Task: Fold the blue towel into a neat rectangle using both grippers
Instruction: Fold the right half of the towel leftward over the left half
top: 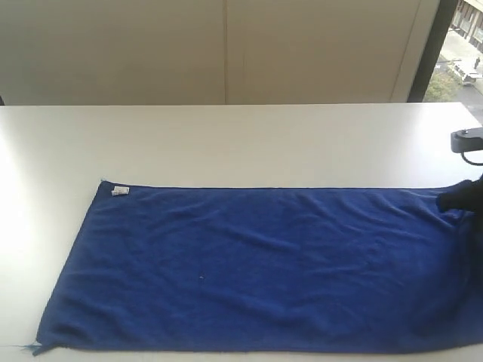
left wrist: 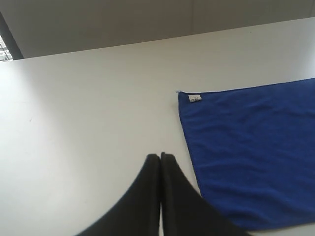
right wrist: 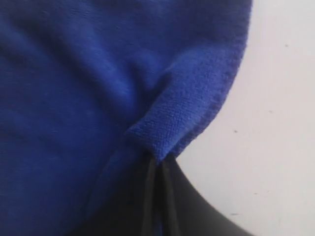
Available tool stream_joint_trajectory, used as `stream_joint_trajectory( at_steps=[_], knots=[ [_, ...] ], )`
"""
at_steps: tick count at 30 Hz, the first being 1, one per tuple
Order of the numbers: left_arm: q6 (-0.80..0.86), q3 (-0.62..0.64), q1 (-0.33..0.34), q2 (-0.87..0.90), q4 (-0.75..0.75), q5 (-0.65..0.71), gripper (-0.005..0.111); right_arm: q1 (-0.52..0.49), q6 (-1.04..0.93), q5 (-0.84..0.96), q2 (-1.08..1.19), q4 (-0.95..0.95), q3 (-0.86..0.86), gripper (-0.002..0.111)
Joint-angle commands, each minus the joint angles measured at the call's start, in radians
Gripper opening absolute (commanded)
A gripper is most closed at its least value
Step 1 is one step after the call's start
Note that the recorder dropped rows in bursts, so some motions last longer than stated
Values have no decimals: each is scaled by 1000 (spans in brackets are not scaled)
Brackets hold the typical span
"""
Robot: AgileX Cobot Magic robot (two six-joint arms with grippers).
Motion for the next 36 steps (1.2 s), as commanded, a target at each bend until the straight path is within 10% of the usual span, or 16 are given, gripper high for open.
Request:
stream_joint_trajectory(
  at_steps=[1, 36],
  knots=[
    [1, 5, 1, -7, -1, -5, 0, 80, -27, 3, -24, 86, -8, 0],
    [1, 5, 1, -7, -12, -5, 0, 897, -10, -5, 180, 254, -484, 0]
  ],
)
